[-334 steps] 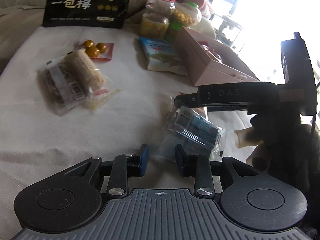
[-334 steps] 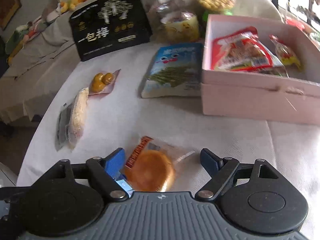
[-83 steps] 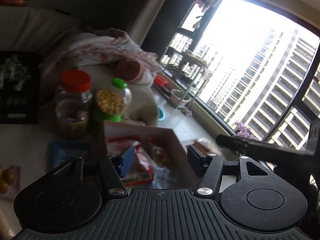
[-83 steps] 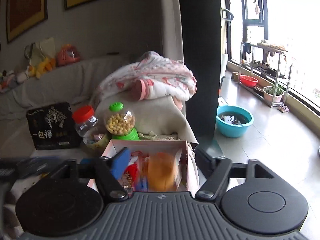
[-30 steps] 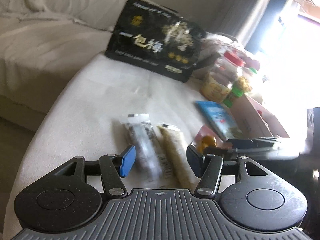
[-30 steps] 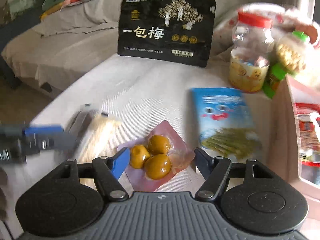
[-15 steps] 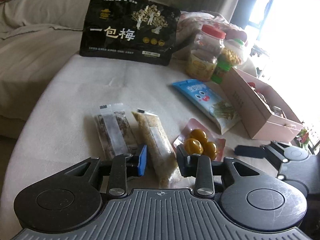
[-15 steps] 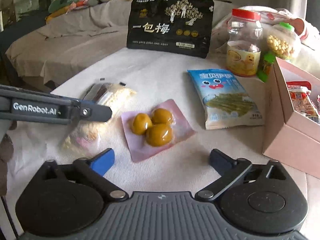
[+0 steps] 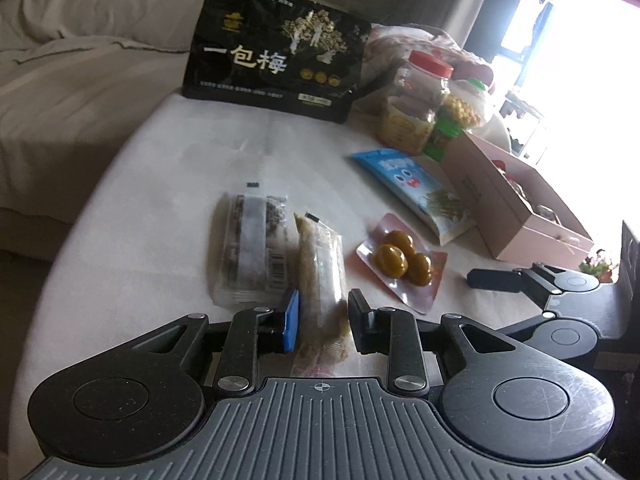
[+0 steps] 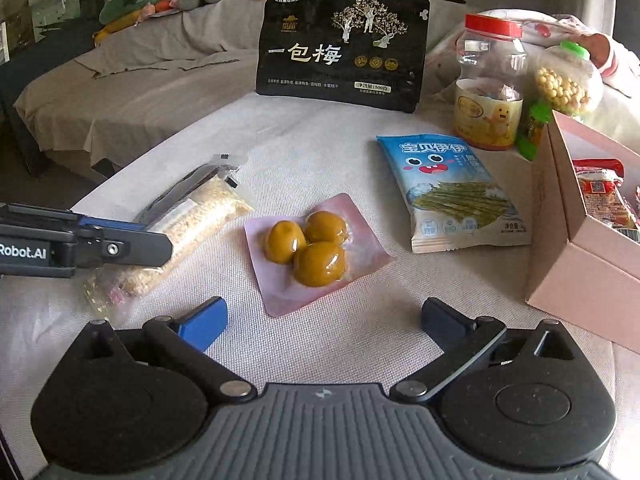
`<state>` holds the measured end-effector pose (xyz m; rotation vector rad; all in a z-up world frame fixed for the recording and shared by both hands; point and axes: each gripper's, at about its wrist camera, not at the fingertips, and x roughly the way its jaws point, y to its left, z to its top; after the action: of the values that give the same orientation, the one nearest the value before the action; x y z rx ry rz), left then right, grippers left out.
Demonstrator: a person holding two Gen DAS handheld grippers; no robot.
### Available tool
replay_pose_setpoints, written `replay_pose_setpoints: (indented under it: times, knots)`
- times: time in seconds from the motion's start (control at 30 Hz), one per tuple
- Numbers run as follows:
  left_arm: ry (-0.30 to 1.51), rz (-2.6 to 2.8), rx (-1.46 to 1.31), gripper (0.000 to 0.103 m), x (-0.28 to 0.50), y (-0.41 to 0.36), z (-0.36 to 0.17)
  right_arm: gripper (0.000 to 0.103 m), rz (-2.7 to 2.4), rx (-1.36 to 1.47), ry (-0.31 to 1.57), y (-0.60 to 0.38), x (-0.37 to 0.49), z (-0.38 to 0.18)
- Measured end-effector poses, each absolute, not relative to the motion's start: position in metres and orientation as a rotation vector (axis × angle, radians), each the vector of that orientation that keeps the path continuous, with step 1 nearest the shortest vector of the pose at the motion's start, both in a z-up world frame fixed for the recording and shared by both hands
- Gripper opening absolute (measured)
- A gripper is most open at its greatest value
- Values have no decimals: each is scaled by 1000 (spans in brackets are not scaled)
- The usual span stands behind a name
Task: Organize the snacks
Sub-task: 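Grasp the long beige stick packet with the left tool, then grasp the dark barcode packet with the right tool while left lifts the stick packet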
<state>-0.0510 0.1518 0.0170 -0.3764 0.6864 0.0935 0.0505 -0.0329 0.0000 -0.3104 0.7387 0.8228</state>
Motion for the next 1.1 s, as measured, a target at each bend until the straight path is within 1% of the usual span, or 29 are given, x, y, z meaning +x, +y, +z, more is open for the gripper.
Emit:
replay_pose_setpoints:
  times: [0.1, 0.2, 0.3, 0.47, 0.6, 0.63, 0.77, 0.87, 0.9, 1.1]
  knots:
    - [700, 60, -386, 33, -47, 149, 15, 103, 821, -307, 737, -33, 50, 0]
    - [668, 25, -441, 33, -49, 156, 19, 103, 820, -308, 735, -33, 50, 0]
    - [650, 46, -424, 33, -51, 157, 25, 103, 820, -308, 735, -33, 50, 0]
    - [687, 55, -386, 33, -41, 151, 23, 103, 821, -308, 735, -33, 50, 0]
    - [723, 67, -361, 42, -28, 145, 16, 103, 818, -306, 734, -33, 50, 0]
    - [726, 69, -355, 40, -25, 144, 15, 103, 818, -305, 734, -33, 50, 0]
    - [723, 75, -334, 38, -19, 141, 13, 103, 817, -303, 737, -34, 50, 1]
    - [714, 59, -385, 34, -23, 149, 13, 103, 799, -315, 737, -31, 48, 2]
    - [705, 59, -408, 31, -27, 152, 13, 102, 790, -315, 735, -31, 46, 4]
    - [575, 103, -463, 30, -72, 178, 36, 99, 850, -260, 658, -13, 31, 33]
